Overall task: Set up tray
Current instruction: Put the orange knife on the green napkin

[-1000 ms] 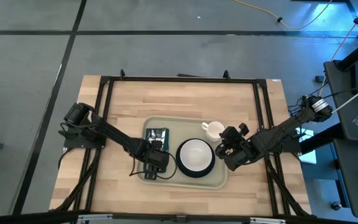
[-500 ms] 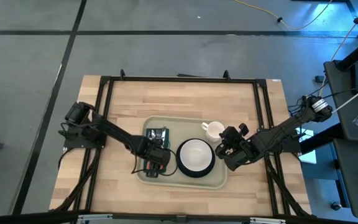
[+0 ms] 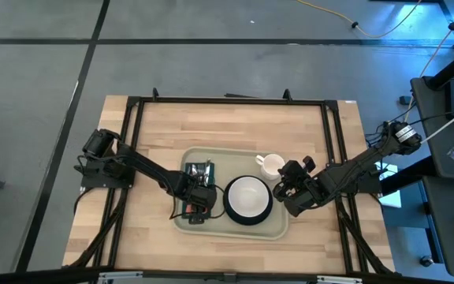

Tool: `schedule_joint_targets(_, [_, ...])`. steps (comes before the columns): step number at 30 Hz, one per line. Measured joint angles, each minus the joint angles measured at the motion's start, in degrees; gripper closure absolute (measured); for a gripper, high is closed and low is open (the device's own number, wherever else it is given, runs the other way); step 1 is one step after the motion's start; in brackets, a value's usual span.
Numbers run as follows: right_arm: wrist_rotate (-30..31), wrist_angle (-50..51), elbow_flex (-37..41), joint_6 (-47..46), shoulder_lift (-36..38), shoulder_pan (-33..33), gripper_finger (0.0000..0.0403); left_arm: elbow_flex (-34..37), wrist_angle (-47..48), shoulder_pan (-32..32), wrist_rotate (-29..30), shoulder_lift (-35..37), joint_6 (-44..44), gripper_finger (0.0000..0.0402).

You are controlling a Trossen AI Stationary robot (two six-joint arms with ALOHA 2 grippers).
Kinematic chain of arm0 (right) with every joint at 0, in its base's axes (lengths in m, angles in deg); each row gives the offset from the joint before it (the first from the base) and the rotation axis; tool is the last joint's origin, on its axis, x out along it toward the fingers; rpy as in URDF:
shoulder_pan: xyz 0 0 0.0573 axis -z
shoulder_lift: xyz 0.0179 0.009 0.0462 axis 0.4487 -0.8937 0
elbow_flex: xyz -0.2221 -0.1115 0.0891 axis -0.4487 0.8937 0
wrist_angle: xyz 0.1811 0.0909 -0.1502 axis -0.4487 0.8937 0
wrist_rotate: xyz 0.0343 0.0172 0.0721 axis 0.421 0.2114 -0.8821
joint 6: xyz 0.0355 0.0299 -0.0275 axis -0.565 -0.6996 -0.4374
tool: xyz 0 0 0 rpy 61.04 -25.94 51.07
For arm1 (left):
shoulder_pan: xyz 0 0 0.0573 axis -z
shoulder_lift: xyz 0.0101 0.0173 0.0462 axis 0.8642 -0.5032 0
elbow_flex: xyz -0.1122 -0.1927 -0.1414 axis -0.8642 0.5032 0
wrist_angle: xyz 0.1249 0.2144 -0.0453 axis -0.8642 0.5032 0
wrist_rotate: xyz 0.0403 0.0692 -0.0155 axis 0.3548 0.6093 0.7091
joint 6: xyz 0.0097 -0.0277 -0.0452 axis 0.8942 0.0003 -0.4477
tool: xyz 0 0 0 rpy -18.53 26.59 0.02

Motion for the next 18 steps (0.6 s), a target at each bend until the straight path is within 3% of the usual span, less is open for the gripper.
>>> schedule_joint_targets(18, [-0.1, -0.1, 0.0, 2.8, 0.0, 0.0, 0.0392, 0.0, 0.0, 0.0, -0.4, 0.0, -6.5, 0.0274])
